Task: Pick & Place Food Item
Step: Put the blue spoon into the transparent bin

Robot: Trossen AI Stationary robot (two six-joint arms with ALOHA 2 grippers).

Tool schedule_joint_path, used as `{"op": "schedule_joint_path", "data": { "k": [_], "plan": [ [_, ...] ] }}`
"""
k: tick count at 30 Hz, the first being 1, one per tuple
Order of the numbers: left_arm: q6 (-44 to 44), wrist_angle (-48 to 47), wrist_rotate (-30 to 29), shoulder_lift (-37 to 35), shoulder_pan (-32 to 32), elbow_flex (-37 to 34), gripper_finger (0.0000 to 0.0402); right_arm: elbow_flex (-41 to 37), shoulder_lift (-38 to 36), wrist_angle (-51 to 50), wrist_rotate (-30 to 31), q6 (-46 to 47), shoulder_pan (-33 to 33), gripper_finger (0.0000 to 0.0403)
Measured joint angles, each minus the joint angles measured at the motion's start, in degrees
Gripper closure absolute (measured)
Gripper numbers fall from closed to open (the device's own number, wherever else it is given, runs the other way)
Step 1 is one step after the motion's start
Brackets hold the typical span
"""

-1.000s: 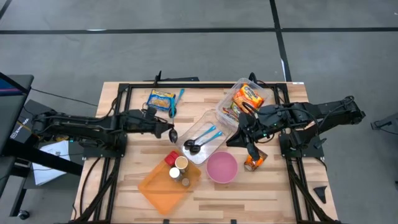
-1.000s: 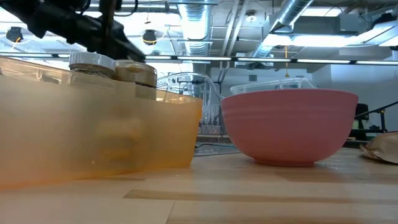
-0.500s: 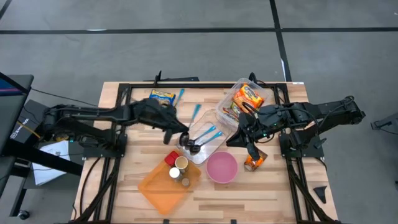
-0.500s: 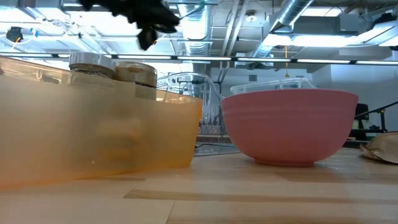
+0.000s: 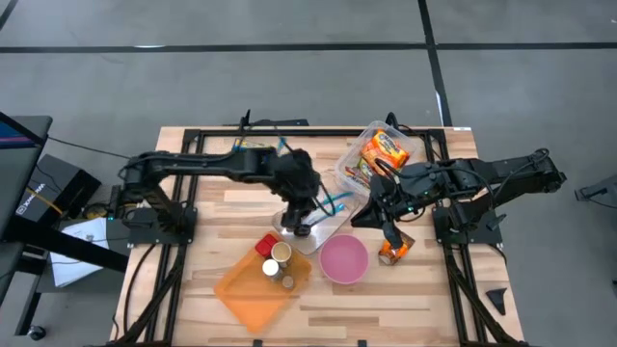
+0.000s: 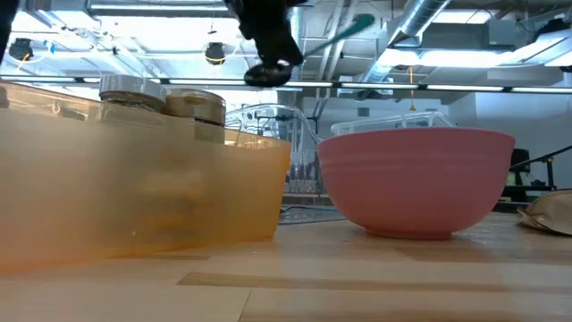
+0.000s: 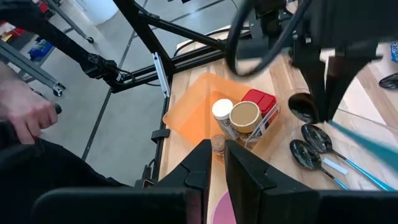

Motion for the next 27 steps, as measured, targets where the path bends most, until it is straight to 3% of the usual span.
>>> {"op": "schedule_joint_path", "data": {
  "k": [11, 27],
  "plan": [
    [3.24, -11.16, -9.41, 11.56, -2.62, 8.03, 0.0401, -0.02, 0.02, -0.85, -0.02, -0.44, 0.0, 0.0361],
    [-1.25, -13.72, -9.61, 16.62, -0.14, 6.63, 0.0401, -0.04, -0.01, -0.83, 0.0, -0.46, 0.0, 0.0361]
  ]
}}
